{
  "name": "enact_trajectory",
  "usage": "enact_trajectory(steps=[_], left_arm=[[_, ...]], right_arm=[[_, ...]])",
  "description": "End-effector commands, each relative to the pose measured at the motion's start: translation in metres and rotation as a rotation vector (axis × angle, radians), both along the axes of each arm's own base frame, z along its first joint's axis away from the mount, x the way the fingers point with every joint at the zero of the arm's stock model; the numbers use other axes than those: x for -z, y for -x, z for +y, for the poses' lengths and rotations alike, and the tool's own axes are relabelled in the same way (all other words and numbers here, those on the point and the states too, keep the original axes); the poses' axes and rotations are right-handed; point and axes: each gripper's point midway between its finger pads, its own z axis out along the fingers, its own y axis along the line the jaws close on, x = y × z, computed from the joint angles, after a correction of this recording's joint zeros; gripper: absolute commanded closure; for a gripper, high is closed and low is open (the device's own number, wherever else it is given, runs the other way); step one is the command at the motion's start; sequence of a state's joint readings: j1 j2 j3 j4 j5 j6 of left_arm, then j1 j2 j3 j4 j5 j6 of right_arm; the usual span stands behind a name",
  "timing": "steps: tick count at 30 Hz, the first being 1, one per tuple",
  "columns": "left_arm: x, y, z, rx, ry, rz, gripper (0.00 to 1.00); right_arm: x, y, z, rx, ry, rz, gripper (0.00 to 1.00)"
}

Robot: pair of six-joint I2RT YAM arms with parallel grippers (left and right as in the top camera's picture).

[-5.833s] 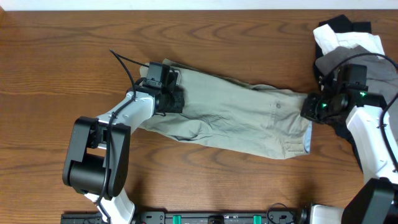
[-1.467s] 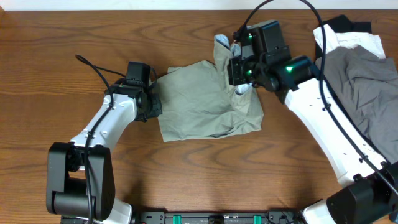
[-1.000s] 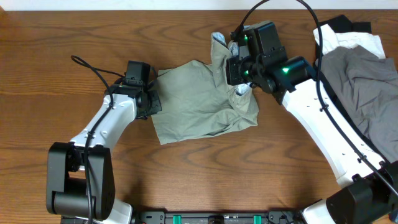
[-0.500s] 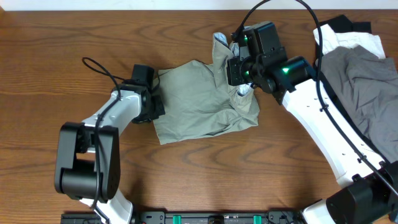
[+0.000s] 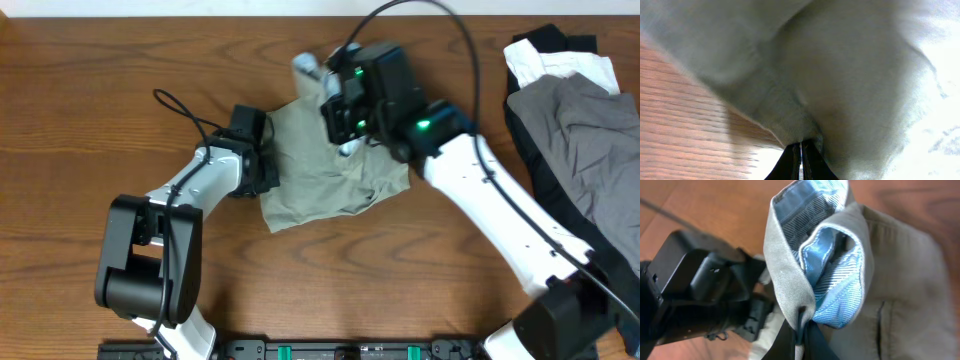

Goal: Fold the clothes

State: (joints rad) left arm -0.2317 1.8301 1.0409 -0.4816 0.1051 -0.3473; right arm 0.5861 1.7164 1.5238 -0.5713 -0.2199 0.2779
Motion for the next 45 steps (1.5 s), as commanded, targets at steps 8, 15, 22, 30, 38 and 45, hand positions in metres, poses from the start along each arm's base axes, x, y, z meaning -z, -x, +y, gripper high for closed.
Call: enact_trajectory(steps=[8,15,22,30,38,45], left_arm=[[0.018,0.017,-0.011,0.025,0.016,0.077,0.94],[0.018,0.017,-0.011,0.025,0.016,0.077,0.94],[0.018,0.017,-0.011,0.025,0.016,0.077,0.94],[0.017,0.017,-0.011,0.031,0.016,0.073,0.92],[-0.012,0.012,0.002,0.038,-0.053,-0.002,0.88],[-0.042,0.013,0.012,-0.01,-0.085,-0.057,0.87]], right_arm=[[0.042,0.012,0.043,-0.067,-0.005,0.098,0.99],[0.046,0.028,0.075,-0.139,-0.028,0.087,0.99],[0.046,0.036,0.089,-0.16,-0.022,0.062,0.99],[0.047,0.035,0.088,-0.152,-0.014,0.057,0.98],[0.047,0.035,0.088,-0.15,-0.013,0.055,0.98],[0.047,0.035,0.088,-0.15,-0.013,0.054,0.99]])
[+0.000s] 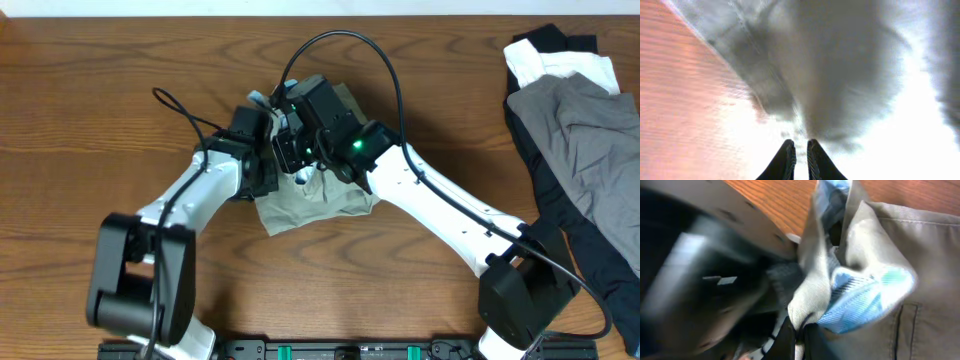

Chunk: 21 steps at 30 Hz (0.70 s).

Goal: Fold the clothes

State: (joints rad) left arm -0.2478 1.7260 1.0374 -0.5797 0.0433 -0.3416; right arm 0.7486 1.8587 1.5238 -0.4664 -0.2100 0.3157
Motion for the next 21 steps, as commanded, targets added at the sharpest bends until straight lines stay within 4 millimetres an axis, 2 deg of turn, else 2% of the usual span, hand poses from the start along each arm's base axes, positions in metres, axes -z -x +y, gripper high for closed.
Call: enact_trajectory(steps=[1,5,10,15,21], left_arm=[[-0.018,0.0,0.004,-0.02,-0.023,-0.051,0.87],[-0.042,-0.001,0.007,-0.028,-0.021,-0.115,0.86],[-0.073,0.001,0.024,-0.072,-0.086,-0.196,0.86],[-0.088,0.004,0.032,-0.09,-0.105,-0.234,0.85],[-0.11,0.006,0.043,-0.151,-0.088,-0.297,0.85]], right_arm=[[-0.004,0.004,0.011,-0.02,-0.026,0.008,0.99],[-0.004,0.004,0.011,-0.02,-0.026,0.007,0.99],[-0.004,0.003,0.011,-0.02,-0.022,0.0,0.99],[-0.012,0.01,0.023,-0.112,-0.064,-0.028,0.99],[-0.014,0.011,0.025,-0.125,-0.066,-0.043,0.99]])
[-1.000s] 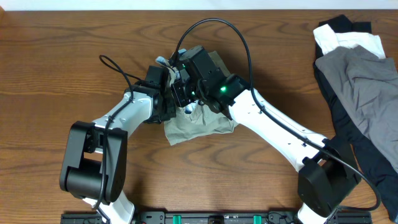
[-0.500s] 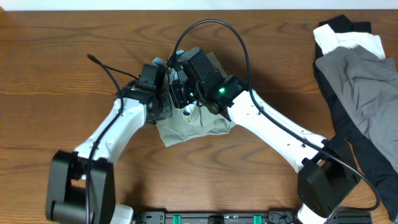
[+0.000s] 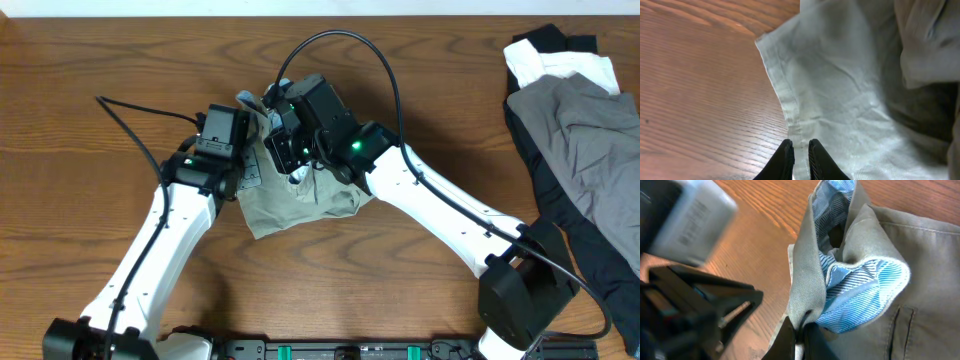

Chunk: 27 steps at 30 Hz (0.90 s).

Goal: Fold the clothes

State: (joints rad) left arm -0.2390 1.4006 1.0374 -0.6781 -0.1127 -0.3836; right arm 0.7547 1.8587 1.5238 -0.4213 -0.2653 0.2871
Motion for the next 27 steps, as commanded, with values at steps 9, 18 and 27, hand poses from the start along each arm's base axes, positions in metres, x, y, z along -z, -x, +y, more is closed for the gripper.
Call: enact_trajectory(steps=[9,18,27], left_arm=[[-0.038,0.005,0.02,-0.073,0.01,-0.124,0.83],[-0.034,0.01,0.019,-0.069,0.013,-0.096,0.73],[-0.012,0.017,0.002,-0.039,0.097,0.004,0.55]], right_arm=[[-0.014,0.044,0.044,-0.358,-0.102,-0.081,0.72],[-0.003,0.024,0.02,-0.317,-0.077,-0.044,0.42],[0.025,-0.039,-0.082,0.036,0.112,0.072,0.5]])
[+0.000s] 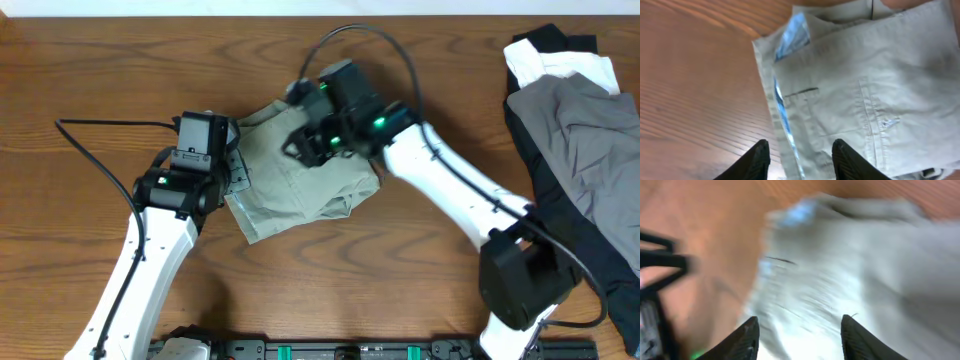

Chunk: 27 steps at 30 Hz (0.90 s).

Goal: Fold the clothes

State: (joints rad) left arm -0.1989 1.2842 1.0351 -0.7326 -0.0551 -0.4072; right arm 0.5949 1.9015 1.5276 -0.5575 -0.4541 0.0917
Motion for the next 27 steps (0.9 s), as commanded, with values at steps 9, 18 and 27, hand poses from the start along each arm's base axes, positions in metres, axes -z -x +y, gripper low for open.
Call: enact_trajectory(steps=[9,18,27], left_arm=[[0.079,-0.011,-0.014,0.015,0.023,0.211,0.43],[0.141,-0.015,-0.029,0.068,0.068,0.345,0.51],[0.172,0.001,-0.025,0.06,0.041,0.456,0.51]], right_arm=[[0.017,-0.031,-0.092,0.257,0.25,0.021,0.43],[0.031,-0.046,-0.121,0.347,0.352,0.005,0.49],[0.082,-0.015,-0.084,0.144,0.264,0.2,0.73]])
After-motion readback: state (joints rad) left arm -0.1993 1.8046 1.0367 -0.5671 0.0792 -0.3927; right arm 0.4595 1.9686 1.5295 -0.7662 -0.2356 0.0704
